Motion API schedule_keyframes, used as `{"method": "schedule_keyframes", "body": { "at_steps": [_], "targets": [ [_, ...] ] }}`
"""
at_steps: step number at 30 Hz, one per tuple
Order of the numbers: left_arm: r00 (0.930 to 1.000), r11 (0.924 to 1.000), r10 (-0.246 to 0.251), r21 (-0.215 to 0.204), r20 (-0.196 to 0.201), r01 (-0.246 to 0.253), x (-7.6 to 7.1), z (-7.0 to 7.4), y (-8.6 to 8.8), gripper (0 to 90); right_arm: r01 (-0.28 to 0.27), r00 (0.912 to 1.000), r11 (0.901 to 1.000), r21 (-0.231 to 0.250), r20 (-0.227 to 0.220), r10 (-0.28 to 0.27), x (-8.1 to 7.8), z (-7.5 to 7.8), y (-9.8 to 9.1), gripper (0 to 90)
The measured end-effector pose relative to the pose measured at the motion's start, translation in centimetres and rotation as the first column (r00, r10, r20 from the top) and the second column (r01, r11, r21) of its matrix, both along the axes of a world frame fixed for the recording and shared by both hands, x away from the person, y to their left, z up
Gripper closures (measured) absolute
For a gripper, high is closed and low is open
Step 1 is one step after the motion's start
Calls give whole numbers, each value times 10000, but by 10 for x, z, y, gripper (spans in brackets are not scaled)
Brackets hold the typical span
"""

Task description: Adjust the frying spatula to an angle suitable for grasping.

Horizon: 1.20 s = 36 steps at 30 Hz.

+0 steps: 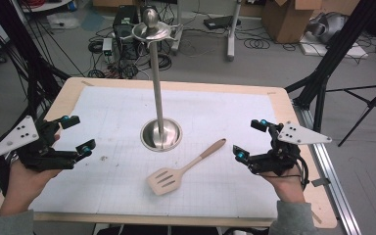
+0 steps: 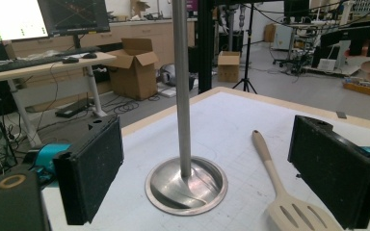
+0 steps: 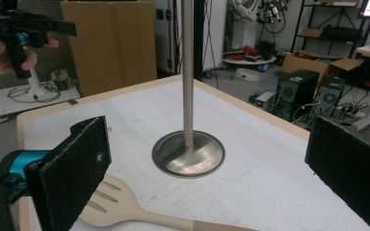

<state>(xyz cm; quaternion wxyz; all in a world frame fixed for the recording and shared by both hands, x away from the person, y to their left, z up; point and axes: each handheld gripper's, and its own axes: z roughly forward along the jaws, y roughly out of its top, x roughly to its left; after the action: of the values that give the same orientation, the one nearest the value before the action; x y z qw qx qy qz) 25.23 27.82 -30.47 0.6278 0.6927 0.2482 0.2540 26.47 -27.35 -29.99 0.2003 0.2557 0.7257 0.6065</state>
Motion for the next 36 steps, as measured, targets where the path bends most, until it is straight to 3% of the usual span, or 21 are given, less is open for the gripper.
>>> {"method": "schedule_keyframes", "body": {
  "at_steps": [8, 12, 15, 18, 20, 21, 22, 25, 27, 31, 32, 33, 34, 36],
  "targets": [
    [9999, 10000, 51, 69, -135, -50, 0, -3, 0, 128, 157, 9995, 9999, -69, -277, -158, 6, -7, 1, 10],
    [9999, 10000, 28, 90, -165, -26, 0, -3, 0, 128, 195, 9988, 9995, -244, -444, -206, 13, -17, 6, 10],
    [9997, 9999, 0, 108, -238, 2, -1, -5, 0, 128, 188, 9965, 9997, -149, -808, -199, 21, -29, 12, 10],
    [9995, 9998, 14, 215, -309, -7, -3, -6, 0, 128, 165, 9947, 9975, -693, -1005, -235, 28, -35, 20, 16],
    [9994, 9997, 21, 255, -349, -12, -4, -8, 1, 128, -34, 9942, 9953, -969, -1074, -71, 31, -37, 24, 140],
    [9994, 9997, 21, 255, -349, -12, -4, -8, 1, 128, -34, 9942, 9953, -969, -1074, -71, 31, -37, 24, 140],
    [9992, 9995, 77, 297, -398, -65, -5, -8, 3, 128, -245, 9942, 9915, -1274, -1068, 109, 33, -39, 29, 214],
    [9990, 9996, 131, 239, -426, -121, -7, -9, 5, 128, -323, 9915, 9867, -1591, -1292, 117, 38, -43, 36, 303],
    [9988, 9996, 146, 246, -464, -135, -7, -10, 6, 128, -249, 9888, 9843, -1748, -1489, -14, 41, -47, 40, 311],
    [9983, 9994, 158, 303, -554, -142, -8, -12, 6, 128, -474, 9776, 9839, -1725, -2102, 102, 49, -52, 42, 473],
    [9983, 9994, 158, 303, -554, -142, -8, -12, 6, 129, -474, 9776, 9839, -1725, -2102, 102, 49, -52, 42, 473],
    [9980, 9993, 166, 333, -612, -146, -8, -14, 6, 129, -482, 9793, 9828, -1785, -2020, 113, 50, -55, 42, 577],
    [9979, 9993, 170, 355, -620, -148, -8, -14, 7, 129, -388, 9832, 9835, -1764, -1826, 60, 49, -56, 42, 623],
    [9977, 9993, 179, 351, -647, -156, -8, -15, 7, 129, -488, 9805, 9855, -1627, -1957, 162, 51, -59, 41, 684]
  ]
}}
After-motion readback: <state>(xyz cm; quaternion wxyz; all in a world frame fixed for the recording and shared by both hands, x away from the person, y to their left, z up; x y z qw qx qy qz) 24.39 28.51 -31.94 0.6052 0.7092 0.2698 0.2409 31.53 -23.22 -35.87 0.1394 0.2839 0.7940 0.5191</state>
